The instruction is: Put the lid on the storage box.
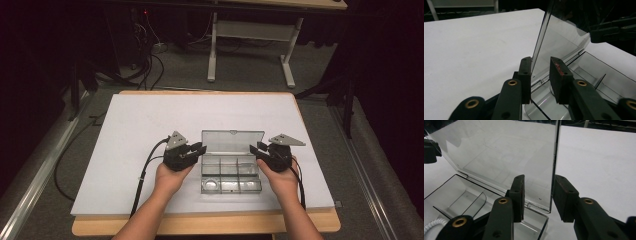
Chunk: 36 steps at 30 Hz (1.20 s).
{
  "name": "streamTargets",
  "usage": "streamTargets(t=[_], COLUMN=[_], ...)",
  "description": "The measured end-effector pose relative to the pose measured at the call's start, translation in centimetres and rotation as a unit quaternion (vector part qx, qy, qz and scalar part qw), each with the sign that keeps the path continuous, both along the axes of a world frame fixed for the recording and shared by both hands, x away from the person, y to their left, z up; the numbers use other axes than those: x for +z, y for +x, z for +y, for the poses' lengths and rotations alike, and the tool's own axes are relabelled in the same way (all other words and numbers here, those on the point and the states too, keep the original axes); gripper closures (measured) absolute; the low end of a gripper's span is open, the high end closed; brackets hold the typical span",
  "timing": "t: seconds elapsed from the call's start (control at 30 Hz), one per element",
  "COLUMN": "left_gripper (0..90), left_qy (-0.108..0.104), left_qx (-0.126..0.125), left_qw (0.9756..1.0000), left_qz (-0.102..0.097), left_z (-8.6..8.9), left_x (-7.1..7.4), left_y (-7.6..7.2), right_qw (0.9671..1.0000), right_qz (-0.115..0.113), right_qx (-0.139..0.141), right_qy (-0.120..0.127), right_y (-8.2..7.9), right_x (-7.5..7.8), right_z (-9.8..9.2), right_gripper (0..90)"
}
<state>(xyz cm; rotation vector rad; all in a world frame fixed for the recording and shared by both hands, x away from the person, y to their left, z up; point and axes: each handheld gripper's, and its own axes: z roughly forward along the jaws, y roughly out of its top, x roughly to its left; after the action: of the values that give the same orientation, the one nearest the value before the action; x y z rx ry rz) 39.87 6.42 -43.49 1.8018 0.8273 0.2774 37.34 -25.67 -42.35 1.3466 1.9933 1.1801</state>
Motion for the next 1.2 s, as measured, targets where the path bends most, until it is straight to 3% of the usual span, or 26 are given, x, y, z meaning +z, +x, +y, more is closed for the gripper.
streamTargets(t=[0.67, 1.2], left_gripper=[67.3, 55.9], left_qy=[-0.013, -0.016], left_qx=[-0.013, -0.013], left_qw=[0.9998, 0.9997], left_qz=[-0.009, -0.016], left_z=[0.3, 0.7], left_x=[0.3, 0.3], left_y=[-1.5, -3.1], right_qw=[1.0, 0.9997], right_qz=[-0.006, -0.02], right_qx=[0.002, 0.013], right_qy=[0.004, 0.01], right_y=[-1.4, -3.5], right_x=[-0.4, 0.0], right_z=[-0.2, -0.5], right_gripper=[62.4, 63.0])
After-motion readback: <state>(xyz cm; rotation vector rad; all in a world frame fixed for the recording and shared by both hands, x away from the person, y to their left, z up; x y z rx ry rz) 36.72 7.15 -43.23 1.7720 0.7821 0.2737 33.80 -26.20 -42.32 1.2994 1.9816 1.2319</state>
